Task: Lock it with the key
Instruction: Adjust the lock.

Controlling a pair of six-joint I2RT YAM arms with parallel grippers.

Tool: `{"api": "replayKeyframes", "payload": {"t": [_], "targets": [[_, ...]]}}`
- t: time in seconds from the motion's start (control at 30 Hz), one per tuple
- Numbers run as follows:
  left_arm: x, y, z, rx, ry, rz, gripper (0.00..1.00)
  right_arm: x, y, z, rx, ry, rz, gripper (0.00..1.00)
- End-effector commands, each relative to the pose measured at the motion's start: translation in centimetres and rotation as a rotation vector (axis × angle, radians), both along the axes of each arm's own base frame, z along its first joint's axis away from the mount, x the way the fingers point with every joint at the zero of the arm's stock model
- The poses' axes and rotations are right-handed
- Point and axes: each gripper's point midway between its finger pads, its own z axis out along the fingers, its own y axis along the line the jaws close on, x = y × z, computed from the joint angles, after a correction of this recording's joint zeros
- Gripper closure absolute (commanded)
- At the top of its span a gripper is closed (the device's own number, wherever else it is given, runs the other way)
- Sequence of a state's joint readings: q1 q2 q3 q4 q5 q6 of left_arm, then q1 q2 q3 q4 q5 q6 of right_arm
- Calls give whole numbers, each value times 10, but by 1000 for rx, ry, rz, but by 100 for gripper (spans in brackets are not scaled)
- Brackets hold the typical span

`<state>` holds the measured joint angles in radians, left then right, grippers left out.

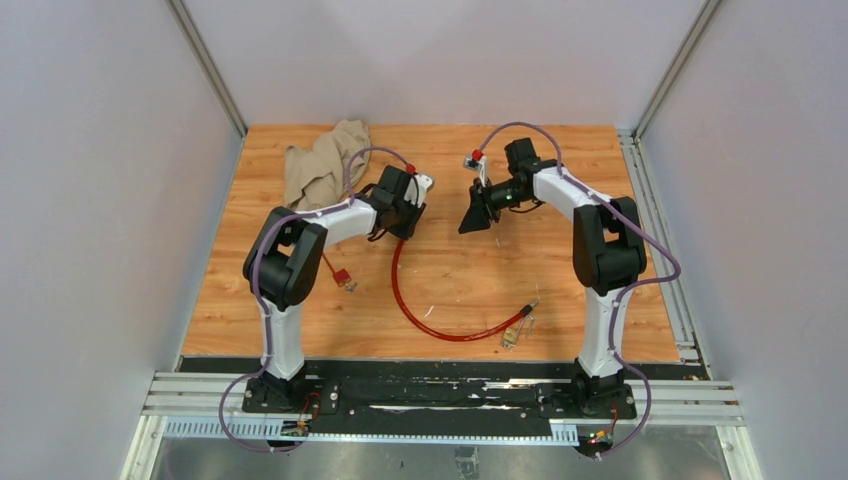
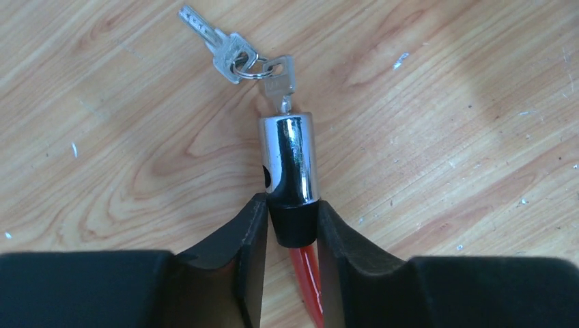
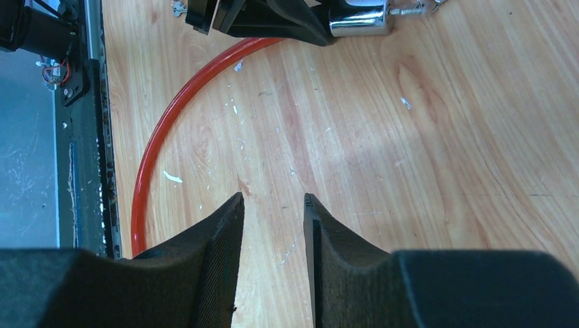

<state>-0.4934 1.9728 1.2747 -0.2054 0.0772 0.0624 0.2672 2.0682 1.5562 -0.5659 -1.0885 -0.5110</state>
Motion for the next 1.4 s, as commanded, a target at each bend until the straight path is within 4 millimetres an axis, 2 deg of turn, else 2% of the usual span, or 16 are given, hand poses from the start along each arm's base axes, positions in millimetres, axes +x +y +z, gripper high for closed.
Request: {"api": "replayKeyframes", "payload": {"t": [0.0, 0.07, 0.13, 0.23, 0.33, 0.43, 0.5, 0.57, 0.67, 0.73, 0.97, 1.07, 1.17, 1.37], "targets": [[-5, 2, -21, 74, -6, -21, 77, 8, -3, 6, -6, 10, -59, 63], [1, 3, -17, 86, -38, -14, 88, 14, -1, 8, -12, 27, -92, 63], [14, 8, -3, 104, -107, 8, 99, 22, -2, 10, -27, 17, -119, 63], [33, 12, 31, 81, -193, 43, 100, 29, -3, 14, -44, 6, -145, 63], [53, 25, 78, 73, -289, 118, 100, 31, -5, 19, -55, 4, -167, 64], [74, 51, 132, 51, -397, 222, 100, 30, -5, 26, -55, 14, -188, 64], [82, 61, 170, 35, -475, 227, 100, 30, -5, 35, -48, 17, -202, 64], [83, 63, 205, 34, -565, 173, 100, 29, -3, 45, -29, 25, -205, 64], [69, 52, 245, 26, -646, 17, 100, 28, 3, 84, 36, -24, -193, 63], [57, 46, 262, 19, -678, -81, 100, 30, 7, 107, 79, -65, -170, 63], [12, 36, 307, 62, -762, -361, 100, 19, 15, 196, 230, -247, -56, 62], [-8, 29, 315, 51, -761, -479, 100, 8, 15, 226, 267, -346, -13, 62], [-33, 18, 315, 23, -734, -608, 100, -4, 14, 245, 282, -447, 22, 61], [-68, -3, 306, -21, -705, -744, 100, -21, 20, 254, 301, -507, 76, 61]]}}
